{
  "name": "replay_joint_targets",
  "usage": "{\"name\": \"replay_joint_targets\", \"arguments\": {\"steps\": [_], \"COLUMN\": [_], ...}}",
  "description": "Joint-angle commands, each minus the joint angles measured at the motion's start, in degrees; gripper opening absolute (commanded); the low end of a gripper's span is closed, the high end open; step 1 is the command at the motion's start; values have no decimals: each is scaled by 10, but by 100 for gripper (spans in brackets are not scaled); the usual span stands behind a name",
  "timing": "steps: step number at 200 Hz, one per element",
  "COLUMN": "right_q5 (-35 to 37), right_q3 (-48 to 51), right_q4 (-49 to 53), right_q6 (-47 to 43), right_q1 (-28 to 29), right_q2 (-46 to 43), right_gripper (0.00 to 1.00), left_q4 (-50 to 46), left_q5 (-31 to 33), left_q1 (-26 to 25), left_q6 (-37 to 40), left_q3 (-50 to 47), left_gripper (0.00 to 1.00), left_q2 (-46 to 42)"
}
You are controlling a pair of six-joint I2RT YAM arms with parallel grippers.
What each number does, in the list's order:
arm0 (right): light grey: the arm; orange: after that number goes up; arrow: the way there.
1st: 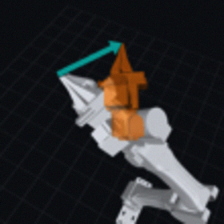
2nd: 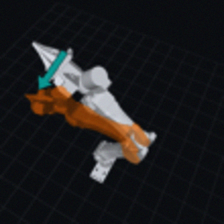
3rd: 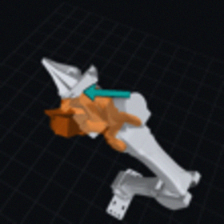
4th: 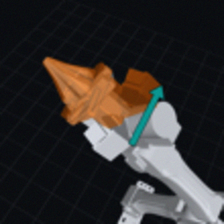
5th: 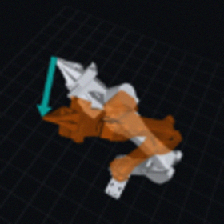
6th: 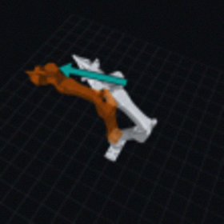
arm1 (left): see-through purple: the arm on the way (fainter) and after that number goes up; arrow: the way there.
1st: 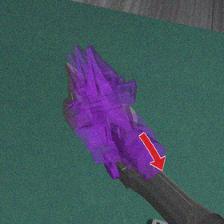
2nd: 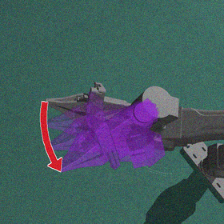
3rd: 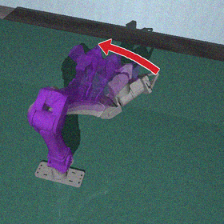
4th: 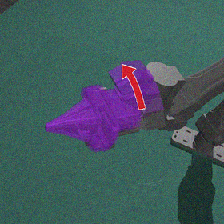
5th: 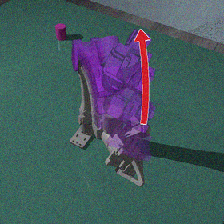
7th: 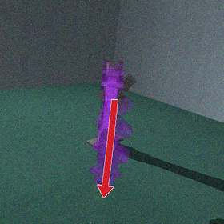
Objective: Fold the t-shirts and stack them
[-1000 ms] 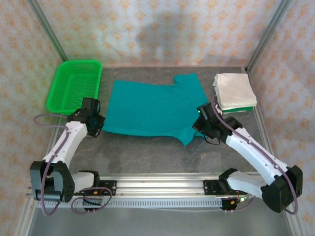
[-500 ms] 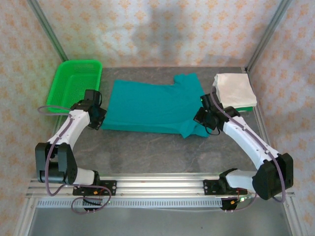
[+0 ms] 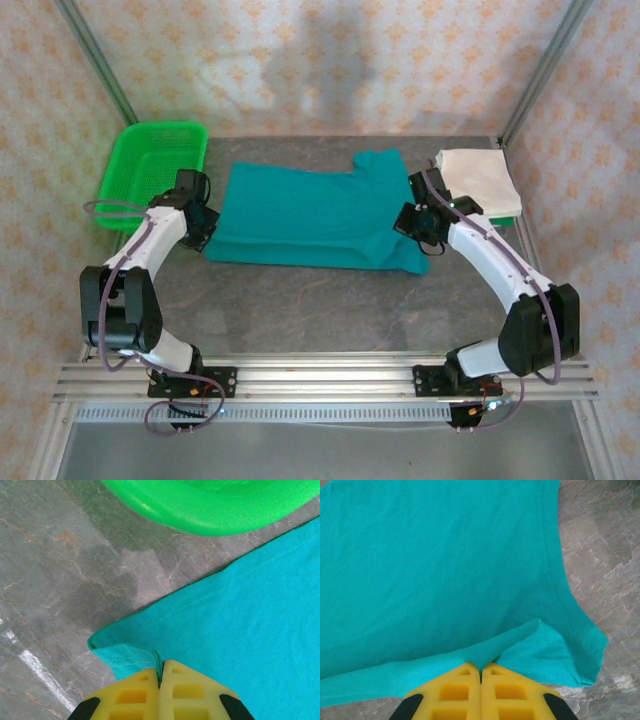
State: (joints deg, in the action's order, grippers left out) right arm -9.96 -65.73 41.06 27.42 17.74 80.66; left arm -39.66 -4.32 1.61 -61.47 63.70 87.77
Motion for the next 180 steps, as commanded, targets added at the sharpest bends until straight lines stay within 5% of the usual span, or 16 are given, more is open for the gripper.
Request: {"name": "replay_joint_targets", "arguments": {"steps": [1,180], "right_q5": [0,19], "right_q3": [-28,-123], "right_q4": [1,4], "right_q6": [-26,-68], "right_q1": [-12,-29], "right_q2": [16,135], "right_gripper": [0,0], "left_q4": [-8,-20], "left_q5": [1,-3], "left_q1": [5,5], "left_q6": [9,28], "left_q3": [24,99], "left_gripper": [0,0], "left_q2": [13,99]}}
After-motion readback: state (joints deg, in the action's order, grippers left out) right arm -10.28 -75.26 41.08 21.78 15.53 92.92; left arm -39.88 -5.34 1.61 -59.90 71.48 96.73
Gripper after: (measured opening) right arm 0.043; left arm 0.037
